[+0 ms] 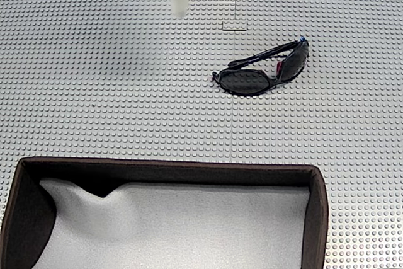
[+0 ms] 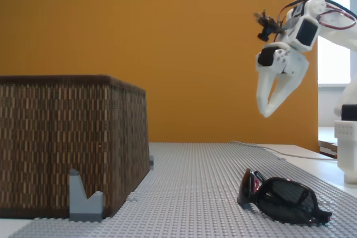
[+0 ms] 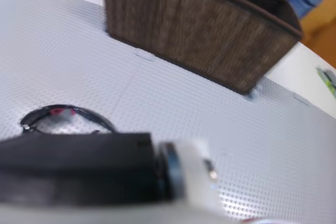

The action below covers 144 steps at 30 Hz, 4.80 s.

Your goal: Grasp a glasses and put it in the bin.

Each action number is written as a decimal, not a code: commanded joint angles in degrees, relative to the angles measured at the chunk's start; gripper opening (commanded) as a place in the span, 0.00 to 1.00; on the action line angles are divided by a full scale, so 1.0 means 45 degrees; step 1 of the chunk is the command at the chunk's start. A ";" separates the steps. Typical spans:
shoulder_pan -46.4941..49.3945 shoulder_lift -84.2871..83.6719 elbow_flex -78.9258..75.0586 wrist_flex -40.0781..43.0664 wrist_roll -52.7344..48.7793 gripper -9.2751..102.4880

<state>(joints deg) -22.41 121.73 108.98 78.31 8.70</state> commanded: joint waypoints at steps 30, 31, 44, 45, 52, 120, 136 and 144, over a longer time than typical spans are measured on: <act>-0.4297 -0.5645 0.1113 -0.6094 0.1758 0.31; -0.4258 -0.5801 0.0938 -0.6113 0.1719 0.31; -0.3398 -0.7305 0.1035 -0.9121 0.2051 0.28; -0.3379 -0.7441 0.1172 -0.9492 0.2148 0.27; -0.3281 -0.8027 0.1387 -1.0137 0.2715 0.16; 0.3613 -1.1055 -1.1309 -1.7734 0.0996 0.08; 0.1113 -0.7500 -1.1660 0.0527 -0.2559 0.08; 0.0977 -0.7754 -1.0625 0.3164 -0.2891 0.08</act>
<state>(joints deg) -18.02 83.58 60.12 91.14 -4.48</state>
